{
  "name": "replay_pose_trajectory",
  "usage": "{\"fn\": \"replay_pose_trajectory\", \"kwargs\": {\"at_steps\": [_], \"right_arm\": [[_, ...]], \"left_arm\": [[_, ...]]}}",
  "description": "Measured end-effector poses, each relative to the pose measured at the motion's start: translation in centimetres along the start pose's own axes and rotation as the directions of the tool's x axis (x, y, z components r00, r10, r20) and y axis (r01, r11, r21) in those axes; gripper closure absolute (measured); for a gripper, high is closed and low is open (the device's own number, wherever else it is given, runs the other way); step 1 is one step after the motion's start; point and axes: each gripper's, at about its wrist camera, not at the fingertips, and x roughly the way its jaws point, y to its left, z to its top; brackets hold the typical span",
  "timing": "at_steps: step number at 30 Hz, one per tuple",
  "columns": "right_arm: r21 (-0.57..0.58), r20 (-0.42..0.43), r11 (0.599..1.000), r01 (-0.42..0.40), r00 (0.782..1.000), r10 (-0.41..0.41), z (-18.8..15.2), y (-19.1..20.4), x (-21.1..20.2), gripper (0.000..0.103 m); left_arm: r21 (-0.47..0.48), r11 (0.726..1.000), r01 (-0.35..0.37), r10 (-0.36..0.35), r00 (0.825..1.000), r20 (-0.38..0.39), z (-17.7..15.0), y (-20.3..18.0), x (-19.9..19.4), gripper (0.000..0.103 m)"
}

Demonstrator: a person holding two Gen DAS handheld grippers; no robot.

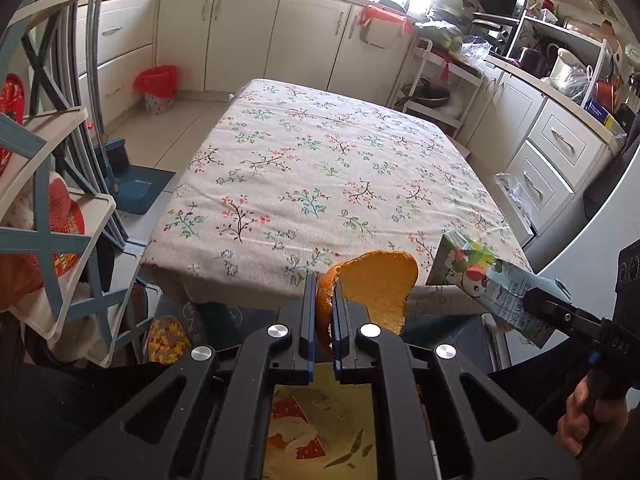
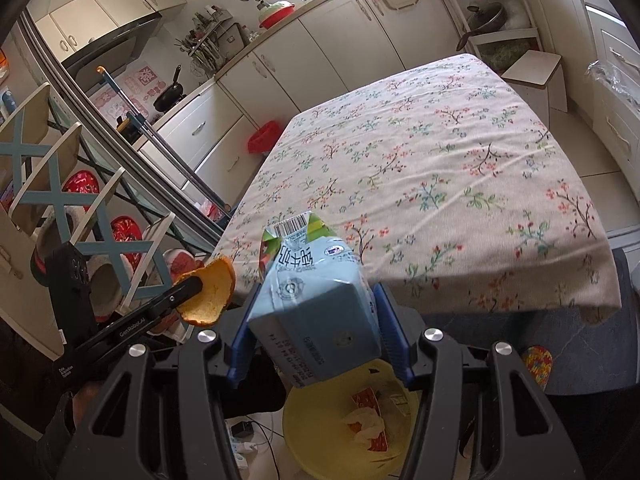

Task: Collect trash
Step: 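Lift the peel and carton and carry both down over the yellow bowl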

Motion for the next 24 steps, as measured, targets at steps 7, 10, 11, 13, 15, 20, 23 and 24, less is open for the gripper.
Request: {"fn": "replay_pose_trajectory", "kwargs": {"at_steps": [7,10,11,13,15,20,23,24], "right_arm": [[-0.005,-0.022,1.0,-0.006,1.0,0.006,-1.6,0.5,-0.3,0.049],[-0.007,-0.028,1.0,-0.008,1.0,0.008,-2.2,0.6,-0.6,0.049],[-0.008,-0.029,1.0,-0.009,1.0,0.009,-2.3,0.6,-0.6,0.049],[-0.009,-0.033,1.0,-0.011,0.999,0.01,-2.6,0.7,-0.8,0.049],[-0.011,-0.036,1.0,-0.011,0.999,0.011,-2.9,0.8,-0.9,0.049],[-0.016,-0.048,1.0,-0.012,0.999,0.011,-3.7,1.1,-1.0,0.049],[-0.019,-0.055,1.0,-0.01,0.998,0.009,-4.0,1.1,-1.0,0.049],[-0.019,-0.058,1.0,-0.008,0.998,0.007,-4.1,1.3,-1.0,0.049]], "left_arm": [[0.005,1.0,0.0,0.001,1.0,-0.012,-1.5,-0.2,-1.0,0.097],[0.007,1.0,-0.001,0.001,1.0,-0.015,-1.8,-0.3,-1.3,0.097],[0.007,1.0,-0.001,0.001,1.0,-0.016,-1.9,-0.3,-1.4,0.097],[0.008,1.0,-0.002,0.002,1.0,-0.017,-2.1,-0.4,-1.6,0.097],[0.011,1.0,-0.002,0.002,1.0,-0.02,-2.4,-0.5,-1.8,0.097],[0.014,1.0,-0.003,0.003,1.0,-0.025,-2.9,-0.4,-2.1,0.097],[0.017,1.0,-0.003,0.004,0.999,-0.033,-3.2,-0.4,-2.1,0.097],[0.019,1.0,-0.003,0.003,0.999,-0.036,-3.3,-0.5,-2.1,0.097]]}}
